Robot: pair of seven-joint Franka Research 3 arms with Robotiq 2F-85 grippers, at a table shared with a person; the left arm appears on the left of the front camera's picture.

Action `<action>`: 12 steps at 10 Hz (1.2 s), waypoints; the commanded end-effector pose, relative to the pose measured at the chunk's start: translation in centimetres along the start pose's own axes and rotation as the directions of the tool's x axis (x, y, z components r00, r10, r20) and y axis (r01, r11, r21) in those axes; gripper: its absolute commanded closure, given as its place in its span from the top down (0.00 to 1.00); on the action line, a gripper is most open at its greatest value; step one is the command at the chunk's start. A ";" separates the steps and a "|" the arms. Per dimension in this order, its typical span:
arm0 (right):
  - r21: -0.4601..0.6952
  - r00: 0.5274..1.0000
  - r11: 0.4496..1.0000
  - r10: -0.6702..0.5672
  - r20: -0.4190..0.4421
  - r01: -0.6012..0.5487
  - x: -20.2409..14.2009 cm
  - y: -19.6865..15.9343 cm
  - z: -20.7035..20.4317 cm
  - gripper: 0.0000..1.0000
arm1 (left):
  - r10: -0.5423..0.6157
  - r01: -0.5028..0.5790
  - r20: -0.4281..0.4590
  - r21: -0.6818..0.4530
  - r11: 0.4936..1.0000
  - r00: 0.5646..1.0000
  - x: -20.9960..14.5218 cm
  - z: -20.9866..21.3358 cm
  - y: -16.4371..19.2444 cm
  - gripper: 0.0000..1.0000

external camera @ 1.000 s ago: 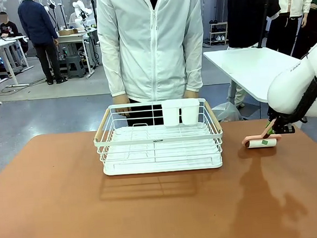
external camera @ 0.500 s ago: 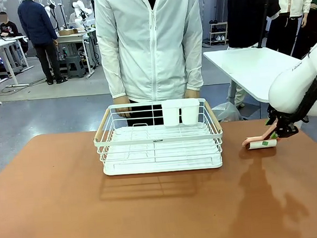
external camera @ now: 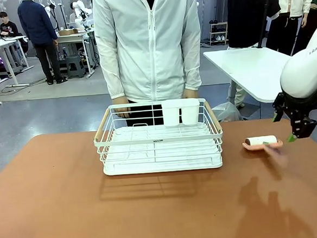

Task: Clean the table.
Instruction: Place the Lint Roller down when the Dish drying rack is positioned in the middle of the table.

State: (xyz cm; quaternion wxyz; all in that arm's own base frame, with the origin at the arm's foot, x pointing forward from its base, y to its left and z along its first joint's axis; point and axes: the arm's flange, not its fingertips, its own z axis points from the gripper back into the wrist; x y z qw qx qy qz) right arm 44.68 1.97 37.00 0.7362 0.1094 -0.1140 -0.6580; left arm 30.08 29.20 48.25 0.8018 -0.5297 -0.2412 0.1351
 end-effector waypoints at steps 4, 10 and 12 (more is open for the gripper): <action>-0.046 0.999 0.998 -0.040 0.024 0.041 -1.0 0.8 1.4 1.00 | -0.006 0.007 0.006 -0.014 1.000 1.000 0.0 0.3 0.0 1.00; -0.031 1.000 1.000 -0.003 0.003 0.003 -0.4 0.5 1.4 1.00 | -0.006 0.007 0.006 -0.014 1.000 1.000 0.0 0.3 0.0 1.00; -0.031 1.000 1.000 -0.003 0.003 0.003 -0.4 0.5 1.4 1.00 | -0.006 0.007 0.006 -0.014 1.000 1.000 0.0 0.3 0.0 1.00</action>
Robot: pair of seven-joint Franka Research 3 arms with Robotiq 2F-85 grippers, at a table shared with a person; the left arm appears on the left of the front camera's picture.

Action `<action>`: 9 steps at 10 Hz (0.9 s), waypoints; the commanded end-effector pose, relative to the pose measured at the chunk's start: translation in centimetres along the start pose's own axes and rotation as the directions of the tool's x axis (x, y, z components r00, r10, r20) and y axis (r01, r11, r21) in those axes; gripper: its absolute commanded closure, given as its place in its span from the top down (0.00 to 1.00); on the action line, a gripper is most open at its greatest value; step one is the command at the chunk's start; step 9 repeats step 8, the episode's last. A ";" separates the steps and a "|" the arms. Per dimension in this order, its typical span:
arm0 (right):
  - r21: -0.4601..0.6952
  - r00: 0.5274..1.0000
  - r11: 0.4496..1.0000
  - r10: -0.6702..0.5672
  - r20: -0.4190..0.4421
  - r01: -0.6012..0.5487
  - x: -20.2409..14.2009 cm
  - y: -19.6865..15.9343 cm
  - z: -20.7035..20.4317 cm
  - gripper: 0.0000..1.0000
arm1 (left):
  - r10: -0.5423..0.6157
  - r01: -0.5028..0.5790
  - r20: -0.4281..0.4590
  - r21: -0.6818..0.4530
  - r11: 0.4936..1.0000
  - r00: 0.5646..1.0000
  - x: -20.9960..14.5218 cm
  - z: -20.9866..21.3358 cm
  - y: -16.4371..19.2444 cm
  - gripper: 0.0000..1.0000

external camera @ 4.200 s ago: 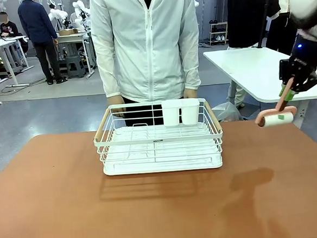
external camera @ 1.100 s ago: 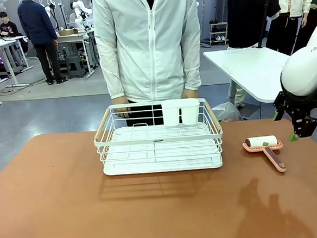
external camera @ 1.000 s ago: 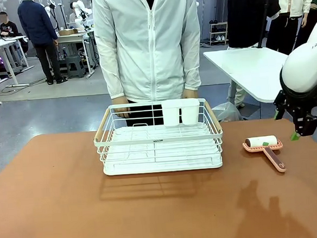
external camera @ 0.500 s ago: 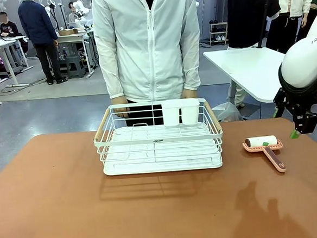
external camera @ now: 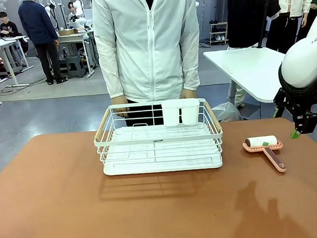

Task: Clean the table.
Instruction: Place the Lint Roller down when the Dish drying rack is positioned in the middle of the table.

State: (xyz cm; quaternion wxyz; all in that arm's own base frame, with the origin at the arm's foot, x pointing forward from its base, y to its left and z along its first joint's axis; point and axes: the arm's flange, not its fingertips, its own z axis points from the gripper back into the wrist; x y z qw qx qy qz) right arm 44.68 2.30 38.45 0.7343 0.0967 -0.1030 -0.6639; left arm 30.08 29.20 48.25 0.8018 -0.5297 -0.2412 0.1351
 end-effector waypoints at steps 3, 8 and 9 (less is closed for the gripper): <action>0.003 1.000 1.000 0.007 0.001 -0.007 -0.1 0.0 0.0 1.00 | -0.006 0.007 0.006 -0.014 1.000 1.000 0.0 0.3 0.0 1.00; 0.003 1.000 1.000 0.007 0.001 -0.007 -0.1 0.0 0.0 1.00 | -0.006 0.007 0.006 -0.014 1.000 1.000 0.0 0.3 0.0 1.00; 0.003 1.000 1.000 0.007 0.001 -0.007 -0.1 0.0 0.0 1.00 | -0.006 0.007 0.006 -0.014 1.000 1.000 0.0 0.3 0.0 1.00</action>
